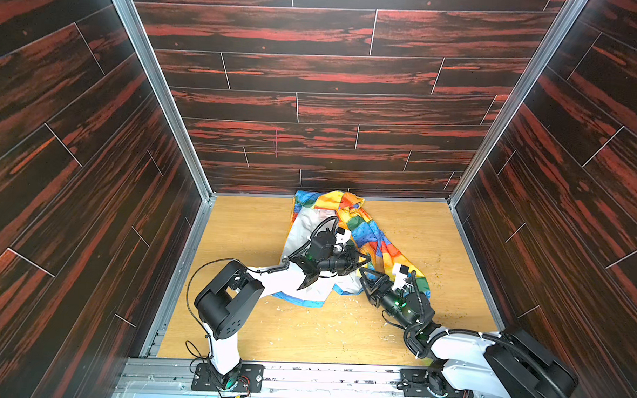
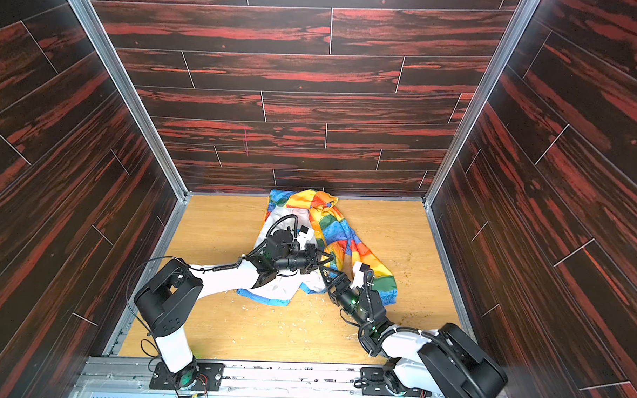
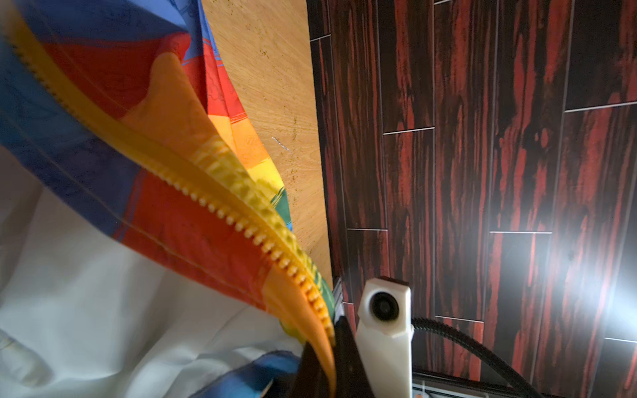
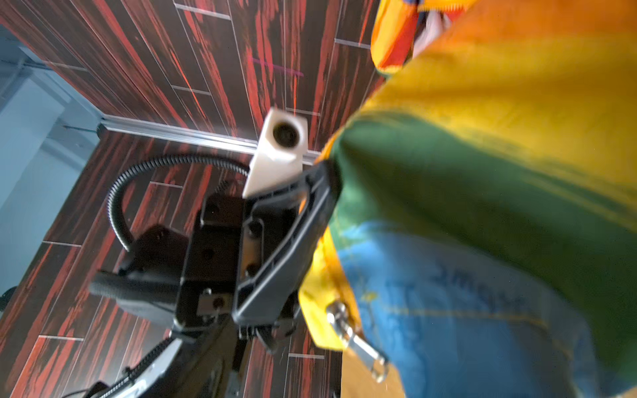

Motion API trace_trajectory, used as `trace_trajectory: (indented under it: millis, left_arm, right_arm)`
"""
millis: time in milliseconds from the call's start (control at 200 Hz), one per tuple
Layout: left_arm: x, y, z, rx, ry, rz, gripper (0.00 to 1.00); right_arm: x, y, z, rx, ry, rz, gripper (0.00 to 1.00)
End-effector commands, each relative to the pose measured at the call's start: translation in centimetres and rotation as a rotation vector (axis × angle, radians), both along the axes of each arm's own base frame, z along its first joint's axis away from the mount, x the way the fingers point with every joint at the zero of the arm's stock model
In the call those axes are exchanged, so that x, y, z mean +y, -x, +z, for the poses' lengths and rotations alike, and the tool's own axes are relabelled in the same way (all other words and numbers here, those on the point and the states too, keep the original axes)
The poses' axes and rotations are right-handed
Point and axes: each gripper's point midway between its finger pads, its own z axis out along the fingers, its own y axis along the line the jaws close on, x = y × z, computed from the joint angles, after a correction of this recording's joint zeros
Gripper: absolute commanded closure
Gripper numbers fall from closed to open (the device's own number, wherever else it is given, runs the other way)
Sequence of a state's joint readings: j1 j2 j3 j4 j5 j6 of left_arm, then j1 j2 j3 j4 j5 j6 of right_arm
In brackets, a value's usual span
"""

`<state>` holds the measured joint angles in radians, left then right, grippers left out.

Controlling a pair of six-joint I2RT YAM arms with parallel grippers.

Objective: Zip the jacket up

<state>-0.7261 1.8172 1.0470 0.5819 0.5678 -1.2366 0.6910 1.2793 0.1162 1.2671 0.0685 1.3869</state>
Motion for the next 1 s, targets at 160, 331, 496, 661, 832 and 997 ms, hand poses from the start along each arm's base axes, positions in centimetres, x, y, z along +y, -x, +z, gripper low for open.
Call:
trace_trajectory:
  millis: [160, 331, 496, 661, 832, 997]
  left_arm:
    - [0.0, 0.8, 4.0, -0.021, 0.107, -0.005, 1.0]
    - [-0.2, 1.8, 5.0, -0.034, 0.114, -0.021, 1.0]
    - [-0.9, 2.1, 4.8, -0.028, 0.121, -0.03, 1.0]
    - [-2.1, 2.4, 4.5, -0.02, 0.14, -0.051, 1.0]
    - [-2.5, 2.0, 5.3, -0.035, 0.173, -0.046, 1.0]
    - [-2.8, 1.6, 5.9, -0.051, 0.189, -0.048, 1.0]
  right_arm:
    - [-2.3, -1.2, 2.5, -0.144, -0.092, -0.055, 0.18]
    - [-4.4, -1.8, 3.5, -0.192, -0.065, -0.102, 0.18]
    - [-7.5, -2.1, 4.6, -0.208, 0.006, -0.17, 0.18]
    - [-8.3, -1.7, 7.3, -0.246, 0.18, -0.197, 0.16]
    - [-7.8, -0.2, 6.8, -0.207, 0.162, -0.134, 0.16]
    - [-6.3, 1.2, 3.9, -0.137, 0.098, -0.061, 0.18]
